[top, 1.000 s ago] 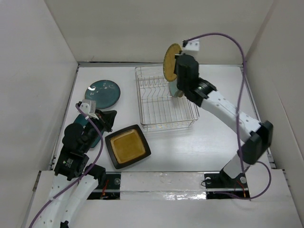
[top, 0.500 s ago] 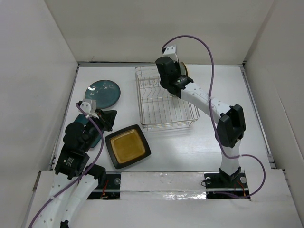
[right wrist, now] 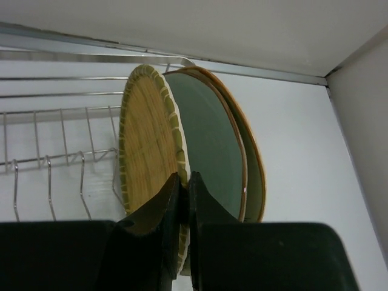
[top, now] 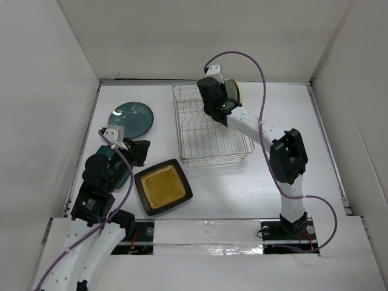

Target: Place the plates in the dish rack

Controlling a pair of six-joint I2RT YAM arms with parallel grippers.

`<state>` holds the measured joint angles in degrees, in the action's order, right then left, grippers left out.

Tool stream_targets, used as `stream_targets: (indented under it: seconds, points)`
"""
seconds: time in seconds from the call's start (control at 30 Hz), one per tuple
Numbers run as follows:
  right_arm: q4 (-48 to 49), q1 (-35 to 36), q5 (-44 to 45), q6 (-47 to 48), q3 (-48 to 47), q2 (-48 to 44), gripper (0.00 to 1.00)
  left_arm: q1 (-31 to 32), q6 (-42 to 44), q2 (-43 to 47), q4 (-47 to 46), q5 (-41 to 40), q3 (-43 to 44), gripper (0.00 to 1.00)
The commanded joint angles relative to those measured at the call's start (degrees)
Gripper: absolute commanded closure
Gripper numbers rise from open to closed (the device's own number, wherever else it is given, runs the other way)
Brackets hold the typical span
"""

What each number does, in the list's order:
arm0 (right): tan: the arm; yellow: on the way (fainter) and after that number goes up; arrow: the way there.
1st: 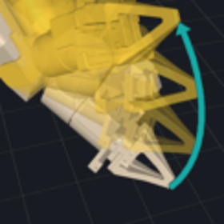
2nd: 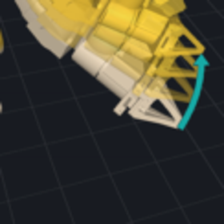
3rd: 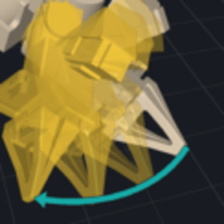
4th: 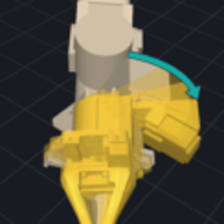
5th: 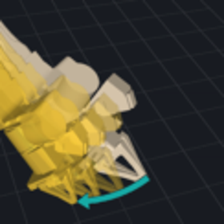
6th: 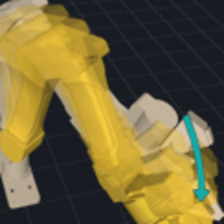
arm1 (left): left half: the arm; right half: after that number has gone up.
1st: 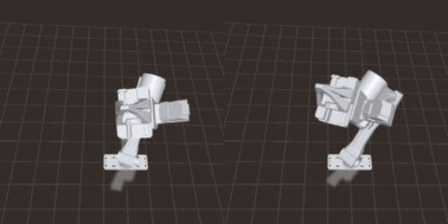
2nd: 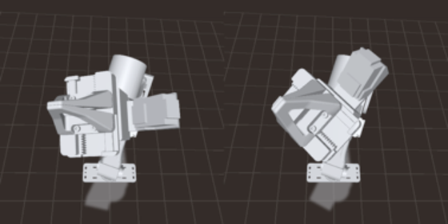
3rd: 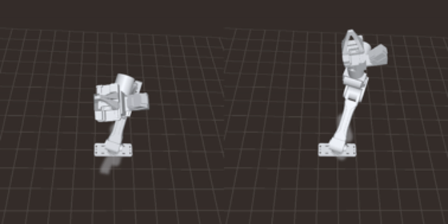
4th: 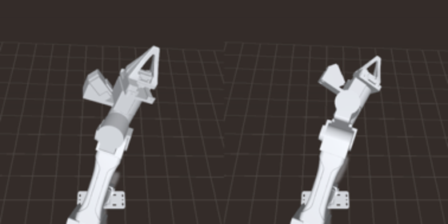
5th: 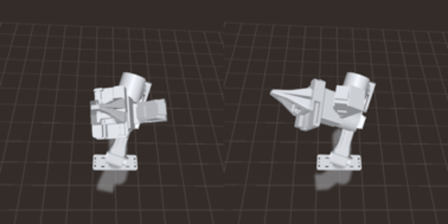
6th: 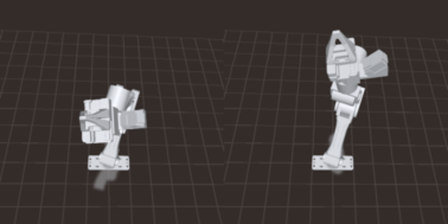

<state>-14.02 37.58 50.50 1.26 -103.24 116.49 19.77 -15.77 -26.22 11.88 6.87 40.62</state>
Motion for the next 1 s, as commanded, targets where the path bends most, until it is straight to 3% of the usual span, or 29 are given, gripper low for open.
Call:
stream_targets:
  seconds: [0.0,0.47,0.57,0.6,0.7,0.8,0.97]
  points:
    - [2.9,0.3,-2.8,-0.8,-0.4,1.9,1.0,-0.2,-0.3,-0.8,-1.8,-0.5,0.5,0.89]
    - [2.5,-8.1,-13.7,1.5,1.5,-0.6,1.0,-0.2,-1.0,-2.7,-1.7,-0.7,0.6,0.85]
    - [2.8,-8.1,-16.0,0.5,3.3,-2.0,0.8,-0.7,-1.4,-2.9,-1.9,-0.7,0.5,0.82]
    - [2.8,-8.1,-16.8,0.0,3.7,-2.3,0.64,-1.3,-1.5,-3.0,-1.9,-0.4,0.4,0.82]
    - [0.8,-8.1,-17.6,-1.2,2.9,-2.9,0.41,-1.9,-1.9,-3.3,-2.4,0.4,0.4,0.78]
    - [0.5,-8.1,-20.9,-4.3,4.2,-6.8,0.27,-1.9,-2.0,-3.8,-2.4,0.1,0.5,0.74]
    - [4.3,-3.6,-24.5,-8.0,14.2,-17.2,0.18,-1.9,-1.9,-3.7,-2.3,-0.9,0.6,0.71]
